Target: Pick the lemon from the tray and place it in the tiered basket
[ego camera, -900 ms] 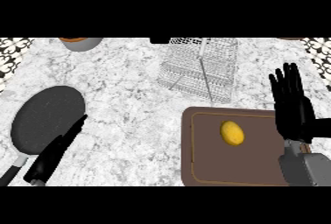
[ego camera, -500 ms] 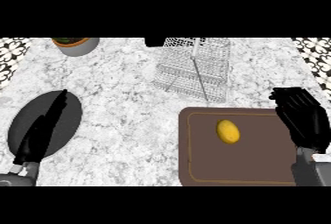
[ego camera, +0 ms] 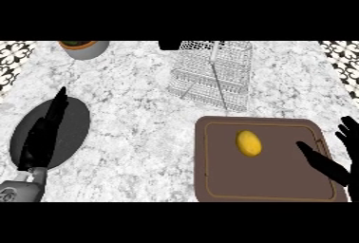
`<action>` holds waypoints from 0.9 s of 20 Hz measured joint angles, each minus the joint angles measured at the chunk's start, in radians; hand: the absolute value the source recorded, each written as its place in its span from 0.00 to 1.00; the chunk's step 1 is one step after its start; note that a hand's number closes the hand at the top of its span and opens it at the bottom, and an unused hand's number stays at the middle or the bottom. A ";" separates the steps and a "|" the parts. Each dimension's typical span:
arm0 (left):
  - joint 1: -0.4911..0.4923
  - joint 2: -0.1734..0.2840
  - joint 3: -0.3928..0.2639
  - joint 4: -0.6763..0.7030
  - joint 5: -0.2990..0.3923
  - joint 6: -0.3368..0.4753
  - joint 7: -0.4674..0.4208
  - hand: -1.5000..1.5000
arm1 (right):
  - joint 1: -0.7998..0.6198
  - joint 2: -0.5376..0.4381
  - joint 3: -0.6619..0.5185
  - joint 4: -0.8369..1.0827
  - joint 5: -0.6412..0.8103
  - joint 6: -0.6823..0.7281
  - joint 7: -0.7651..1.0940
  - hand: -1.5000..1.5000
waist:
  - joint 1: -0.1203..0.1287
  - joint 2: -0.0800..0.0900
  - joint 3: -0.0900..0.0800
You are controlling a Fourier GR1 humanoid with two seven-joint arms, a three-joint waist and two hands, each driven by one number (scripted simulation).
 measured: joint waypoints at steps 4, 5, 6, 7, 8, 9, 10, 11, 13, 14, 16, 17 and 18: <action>-0.022 0.002 0.010 -0.005 0.003 -0.005 0.012 0.50 | 0.041 -0.162 0.069 -0.104 0.058 0.098 0.183 0.00 | 0.011 0.001 -0.002; -0.026 0.004 0.011 -0.004 0.004 -0.010 0.011 0.50 | 0.035 -0.201 0.087 -0.125 0.071 0.125 0.235 0.00 | 0.016 0.002 -0.002; -0.030 0.004 0.012 0.000 0.004 -0.012 0.011 0.50 | 0.025 -0.242 0.098 -0.148 0.077 0.157 0.291 0.00 | 0.020 0.003 -0.002; -0.029 0.001 0.009 -0.002 0.000 -0.011 0.011 0.50 | 0.014 -0.282 0.108 -0.177 0.081 0.188 0.348 0.00 | 0.023 0.003 -0.002; -0.034 -0.001 0.007 -0.003 -0.003 -0.011 0.011 0.50 | -0.004 -0.320 0.115 -0.194 0.083 0.221 0.401 0.00 | 0.027 0.004 -0.002; -0.031 -0.004 0.004 -0.008 -0.005 -0.011 0.012 0.50 | -0.018 -0.355 0.118 -0.219 0.076 0.256 0.458 0.00 | 0.029 0.003 -0.002; -0.044 -0.007 0.002 -0.004 -0.012 -0.008 0.019 0.50 | -0.048 -0.383 0.125 -0.239 0.072 0.284 0.520 0.00 | 0.031 0.004 -0.002; -0.046 -0.012 0.000 0.005 -0.015 -0.009 0.012 0.50 | -0.078 -0.404 0.134 -0.262 0.071 0.305 0.586 0.00 | 0.033 0.005 -0.001; -0.056 -0.011 0.007 0.011 -0.013 -0.020 0.014 0.50 | -0.157 -0.416 0.162 -0.276 0.081 0.336 0.705 0.00 | 0.038 0.006 0.000; -0.059 -0.011 0.010 0.015 -0.011 -0.028 0.011 0.50 | -0.208 -0.411 0.178 -0.267 0.087 0.348 0.760 0.00 | 0.042 0.007 0.000; -0.068 -0.021 0.015 0.041 -0.018 -0.032 -0.004 0.50 | -0.280 -0.389 0.211 -0.243 0.107 0.372 0.831 0.00 | 0.041 0.007 0.001; -0.075 -0.026 0.018 0.048 -0.019 -0.032 -0.006 0.50 | -0.314 -0.375 0.225 -0.219 0.112 0.385 0.857 0.00 | 0.042 0.007 0.001; -0.080 -0.031 0.021 0.061 -0.020 -0.034 -0.012 0.50 | -0.351 -0.362 0.237 -0.207 0.111 0.396 0.884 0.00 | 0.042 0.008 0.001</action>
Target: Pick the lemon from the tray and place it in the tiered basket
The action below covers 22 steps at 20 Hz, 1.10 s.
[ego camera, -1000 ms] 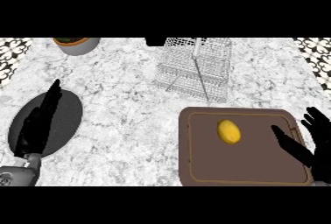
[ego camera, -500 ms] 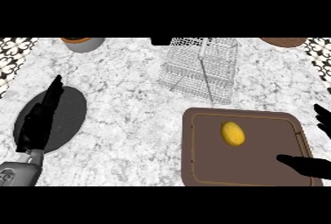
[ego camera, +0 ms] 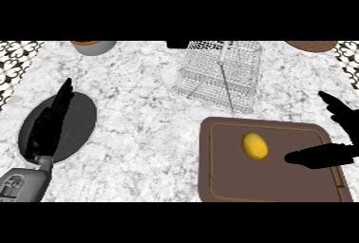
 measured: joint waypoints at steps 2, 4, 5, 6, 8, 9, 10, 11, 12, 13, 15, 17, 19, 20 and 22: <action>0.019 -0.003 0.002 -0.012 -0.006 -0.002 -0.003 0.50 | -0.045 0.030 0.016 0.043 -0.002 0.015 0.022 0.00 | 0.001 -0.001 0.000; 0.011 -0.002 0.009 -0.006 -0.005 -0.012 -0.003 0.50 | -0.096 0.062 0.040 0.080 -0.007 0.032 0.047 0.00 | 0.001 0.000 0.001; 0.011 -0.012 0.004 -0.002 -0.013 -0.006 -0.008 0.50 | -0.111 0.078 0.055 0.103 -0.004 0.038 0.054 0.00 | 0.001 -0.001 0.001; 0.011 -0.014 0.006 -0.004 -0.015 -0.005 -0.007 0.50 | -0.118 0.084 0.063 0.117 -0.004 0.045 0.062 0.00 | -0.001 -0.001 0.001; -0.001 -0.018 0.010 -0.004 -0.019 -0.005 0.008 0.50 | -0.142 0.103 0.087 0.134 0.006 0.058 0.081 0.00 | -0.004 -0.002 0.001; -0.008 -0.022 0.011 0.007 -0.023 -0.006 0.005 0.50 | -0.147 0.106 0.094 0.148 0.005 0.067 0.084 0.00 | -0.006 -0.002 0.001; -0.009 -0.019 0.014 0.003 -0.025 -0.009 0.010 0.50 | -0.157 0.114 0.105 0.160 0.009 0.074 0.091 0.00 | -0.007 -0.002 0.001; -0.010 -0.025 0.013 0.006 -0.030 -0.007 0.006 0.50 | -0.156 0.123 0.114 0.169 0.013 0.078 0.092 0.00 | -0.008 -0.002 0.001; -0.002 -0.019 0.018 -0.004 -0.028 -0.014 0.010 0.50 | -0.167 0.130 0.118 0.177 0.014 0.085 0.099 0.00 | -0.008 -0.003 0.001; -0.006 -0.018 0.025 0.002 -0.026 -0.020 0.011 0.50 | -0.171 0.145 0.126 0.200 0.022 0.088 0.097 0.00 | -0.008 -0.003 0.001; 0.000 -0.018 0.036 -0.002 -0.028 -0.022 0.011 0.50 | -0.160 0.159 0.141 0.200 0.037 0.096 0.099 0.00 | -0.011 -0.003 0.002; -0.001 -0.013 0.049 -0.003 -0.022 -0.035 0.019 0.50 | -0.160 0.183 0.156 0.207 0.060 0.099 0.104 0.00 | -0.013 -0.004 0.002; 0.006 -0.023 0.048 -0.013 -0.032 -0.037 0.023 0.50 | -0.156 0.189 0.149 0.215 0.073 0.111 0.099 0.00 | -0.014 -0.004 0.002; -0.003 -0.027 0.048 -0.016 -0.036 -0.037 0.034 0.50 | -0.158 0.200 0.156 0.215 0.088 0.114 0.102 0.00 | -0.015 -0.004 0.002; 0.028 -0.036 0.050 -0.025 -0.043 -0.033 0.014 0.50 | -0.142 0.194 0.160 0.201 0.109 0.124 0.102 0.00 | -0.016 -0.005 0.002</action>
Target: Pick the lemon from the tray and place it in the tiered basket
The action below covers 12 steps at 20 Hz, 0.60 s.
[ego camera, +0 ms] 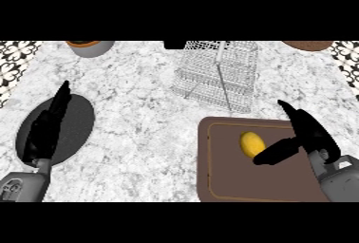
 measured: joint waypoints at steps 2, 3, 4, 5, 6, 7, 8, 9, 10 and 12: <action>-0.005 0.000 0.008 0.000 0.001 -0.007 0.002 0.50 | 0.005 0.006 0.018 -0.009 0.033 0.008 0.007 0.00 | -0.001 0.000 0.000; -0.008 -0.009 0.008 0.011 -0.004 -0.004 -0.005 0.50 | 0.009 0.008 0.022 -0.011 0.048 0.012 0.010 0.00 | -0.002 0.000 0.000; -0.012 -0.013 0.009 0.015 -0.008 -0.004 -0.005 0.50 | 0.003 0.010 0.021 -0.017 0.057 0.019 0.016 0.00 | -0.003 0.000 0.000; -0.013 -0.013 0.010 0.014 -0.012 -0.009 -0.006 0.50 | 0.002 0.019 0.026 -0.013 0.075 0.023 0.017 0.00 | -0.002 0.000 0.000; -0.005 -0.015 0.010 0.001 -0.014 -0.009 0.001 0.50 | 0.008 0.023 0.030 -0.017 0.092 0.024 0.017 0.00 | -0.002 0.000 0.000; 0.000 -0.016 0.010 -0.010 -0.016 -0.012 0.007 0.50 | 0.012 0.024 0.029 -0.020 0.101 0.028 0.017 0.00 | -0.002 0.000 0.000; -0.002 -0.013 0.015 -0.017 -0.015 -0.017 0.016 0.50 | 0.016 0.029 0.032 -0.027 0.113 0.031 0.020 0.00 | -0.002 -0.001 0.000; 0.003 -0.013 0.019 -0.018 -0.016 -0.019 0.010 0.50 | 0.024 0.032 0.033 -0.020 0.123 0.034 0.014 0.00 | -0.002 -0.001 0.000; 0.004 -0.016 0.021 -0.017 -0.019 -0.018 0.008 0.50 | 0.013 0.039 0.028 -0.010 0.126 0.041 0.014 0.00 | -0.001 0.000 0.000; -0.003 -0.021 0.022 -0.014 -0.028 -0.018 0.013 0.50 | 0.005 0.063 0.035 0.010 0.148 0.047 0.017 0.00 | 0.000 0.000 0.000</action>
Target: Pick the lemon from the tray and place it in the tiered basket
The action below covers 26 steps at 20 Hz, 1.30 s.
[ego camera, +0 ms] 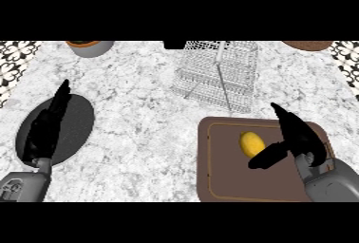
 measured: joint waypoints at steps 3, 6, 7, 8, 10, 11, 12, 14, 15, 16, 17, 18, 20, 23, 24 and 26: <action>0.009 -0.013 0.002 0.017 -0.009 0.000 -0.025 0.50 | 0.012 0.028 0.006 -0.003 0.022 0.007 0.010 0.00 | -0.002 0.000 0.000; 0.006 -0.012 0.009 0.011 -0.007 -0.014 -0.015 0.50 | 0.006 0.064 -0.001 0.031 0.040 0.013 0.010 0.00 | 0.000 0.000 0.000; 0.002 -0.016 0.007 0.004 -0.013 -0.009 -0.006 0.50 | 0.017 0.074 -0.003 0.042 0.046 0.012 0.005 0.00 | 0.000 0.000 0.000; -0.005 -0.023 0.009 0.020 -0.016 -0.007 -0.016 0.50 | 0.023 0.081 -0.005 0.048 0.050 0.014 0.003 0.00 | -0.002 0.001 0.000; 0.009 -0.015 0.018 0.009 -0.014 -0.021 -0.016 0.50 | 0.043 0.088 -0.010 0.038 0.063 0.019 0.003 0.00 | -0.002 0.000 0.000; 0.007 -0.015 0.020 0.007 -0.016 -0.023 -0.013 0.50 | 0.051 0.103 -0.005 0.041 0.077 0.017 0.003 0.00 | -0.002 0.000 0.000; -0.002 -0.017 0.024 0.018 -0.016 -0.026 -0.017 0.50 | 0.042 0.118 -0.013 0.063 0.085 0.018 -0.003 0.00 | -0.002 0.000 0.000; -0.004 -0.016 0.033 0.017 -0.018 -0.034 -0.015 0.50 | 0.043 0.134 -0.024 0.072 0.100 0.024 -0.012 0.00 | -0.002 0.000 0.000; -0.007 -0.019 0.039 0.035 -0.019 -0.035 -0.030 0.50 | 0.043 0.144 -0.030 0.091 0.105 0.025 -0.023 0.00 | -0.002 0.001 0.000; -0.012 -0.025 0.039 0.047 -0.026 -0.032 -0.037 0.50 | 0.048 0.149 -0.039 0.101 0.107 0.029 -0.033 0.00 | -0.002 0.001 0.000; -0.012 -0.023 0.041 0.040 -0.026 -0.038 -0.033 0.50 | 0.037 0.159 -0.049 0.131 0.110 0.033 -0.043 0.00 | -0.001 0.001 0.000; -0.002 -0.027 0.039 0.025 -0.030 -0.037 -0.028 0.50 | 0.038 0.167 -0.055 0.135 0.111 0.038 -0.044 0.00 | 0.000 0.001 0.000; -0.012 -0.036 0.040 0.034 -0.039 -0.039 -0.021 0.50 | 0.041 0.186 -0.066 0.161 0.123 0.045 -0.060 0.00 | -0.001 0.001 0.000; 0.001 -0.043 0.051 0.029 -0.042 -0.045 -0.030 0.50 | 0.036 0.217 -0.089 0.202 0.135 0.058 -0.076 0.00 | 0.000 0.001 0.001; 0.001 -0.047 0.053 0.029 -0.044 -0.046 -0.031 0.50 | 0.031 0.236 -0.088 0.213 0.145 0.060 -0.075 0.00 | 0.000 0.001 0.001; 0.016 -0.052 0.053 0.006 -0.051 -0.050 -0.021 0.50 | 0.022 0.255 -0.109 0.255 0.150 0.067 -0.090 0.00 | 0.001 0.001 0.001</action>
